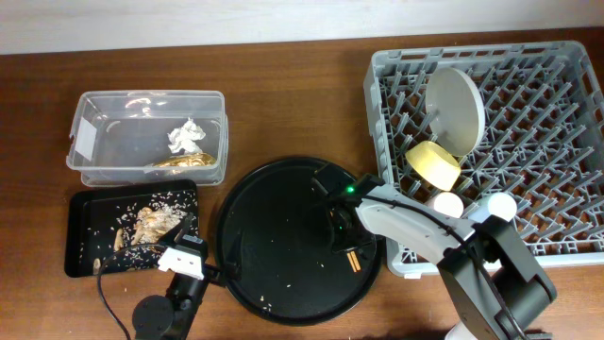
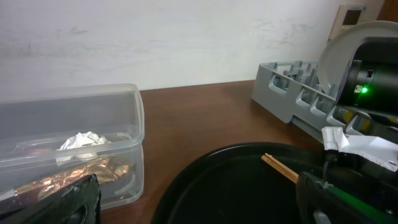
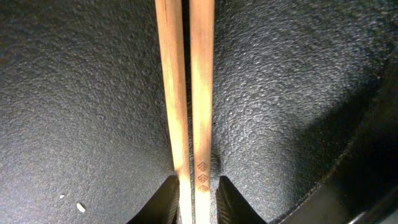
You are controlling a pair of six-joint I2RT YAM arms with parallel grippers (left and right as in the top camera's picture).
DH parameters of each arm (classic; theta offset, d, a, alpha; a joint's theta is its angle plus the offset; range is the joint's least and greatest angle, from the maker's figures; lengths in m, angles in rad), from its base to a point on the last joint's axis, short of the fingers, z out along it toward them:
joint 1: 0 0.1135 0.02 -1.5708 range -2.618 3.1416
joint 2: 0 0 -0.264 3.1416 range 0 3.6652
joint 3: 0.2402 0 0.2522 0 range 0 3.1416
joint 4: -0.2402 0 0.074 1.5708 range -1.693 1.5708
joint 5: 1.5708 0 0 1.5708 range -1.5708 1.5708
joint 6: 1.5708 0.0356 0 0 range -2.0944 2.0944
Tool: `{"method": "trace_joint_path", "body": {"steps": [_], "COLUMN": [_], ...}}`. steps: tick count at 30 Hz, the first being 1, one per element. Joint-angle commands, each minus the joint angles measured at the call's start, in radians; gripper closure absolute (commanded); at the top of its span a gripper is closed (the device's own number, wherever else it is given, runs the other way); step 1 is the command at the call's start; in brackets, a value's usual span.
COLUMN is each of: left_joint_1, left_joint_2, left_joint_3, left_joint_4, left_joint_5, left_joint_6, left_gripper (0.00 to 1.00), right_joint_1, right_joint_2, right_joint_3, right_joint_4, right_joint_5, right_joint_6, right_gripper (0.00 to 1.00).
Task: Sort waste into correct bins and load items into the dishwasher rack
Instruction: 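Grasp the wooden chopsticks on the round tray with the right gripper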
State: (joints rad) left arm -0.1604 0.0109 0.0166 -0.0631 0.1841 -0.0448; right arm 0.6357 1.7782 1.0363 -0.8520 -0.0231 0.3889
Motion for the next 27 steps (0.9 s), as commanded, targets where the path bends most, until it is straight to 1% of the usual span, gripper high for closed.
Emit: {"method": "trace_joint_path", "body": {"steps": [1, 3, 6, 9, 10, 12, 13, 17, 18, 21, 25, 27], "left_joint_1": [0.005, 0.005, 0.005, 0.005, 0.005, 0.005, 0.005, 0.005, 0.005, 0.005, 0.005, 0.005], "left_joint_2": [-0.006, -0.006, -0.006, -0.006, -0.006, -0.006, -0.006, -0.006, -0.006, -0.006, -0.006, -0.006], "left_joint_3": [-0.008, -0.008, -0.008, -0.008, -0.008, -0.008, -0.008, -0.008, -0.008, -0.008, -0.008, -0.008], "left_joint_4": [0.002, 0.002, 0.002, 0.002, 0.002, 0.002, 0.002, 0.002, 0.002, 0.002, 0.002, 0.002], "left_joint_5": [0.003, 0.003, 0.003, 0.003, 0.003, 0.003, 0.003, 0.003, 0.003, 0.003, 0.003, 0.003], "left_joint_6": [0.013, 0.013, 0.013, 0.013, 0.013, 0.013, 0.013, 0.013, 0.013, 0.013, 0.013, 0.013], "left_gripper": [0.01, 0.0, 0.01, 0.01, 0.01, 0.01, 0.01, 0.01, 0.01, 0.01, 0.01, 0.01], "right_joint_1": [-0.003, -0.003, -0.001, 0.0, -0.001, -0.001, -0.001, -0.001, -0.001, -0.001, -0.001, -0.001], "right_joint_2": [0.023, 0.023, 0.028, 0.028, 0.027, 0.001, -0.016, -0.085, -0.085, -0.083, -0.072, -0.037], "right_joint_3": [-0.001, -0.001, -0.006, -0.006, -0.004, 0.009, 0.018, 0.035, 0.035, 0.034, 0.026, 0.009], "right_joint_4": [0.028, 0.038, 0.04, 0.048, 0.036, 0.021, 0.018, 0.015, 0.015, 0.021, 0.064, 0.086], "right_joint_5": [0.151, 0.119, 0.018, -0.185, -0.202, -0.193, -0.175, -0.167, -0.154, -0.072, -0.069, -0.069], "right_joint_6": [0.0, 0.001, -0.006, -0.168, -0.197, -0.186, -0.17, -0.167, -0.167, -0.167, -0.167, -0.167], "right_gripper": [0.78, 0.78, 0.79, 0.78, 0.78, 0.64, 0.62, 0.64, 0.66, 0.67, 0.68, 0.68]}}
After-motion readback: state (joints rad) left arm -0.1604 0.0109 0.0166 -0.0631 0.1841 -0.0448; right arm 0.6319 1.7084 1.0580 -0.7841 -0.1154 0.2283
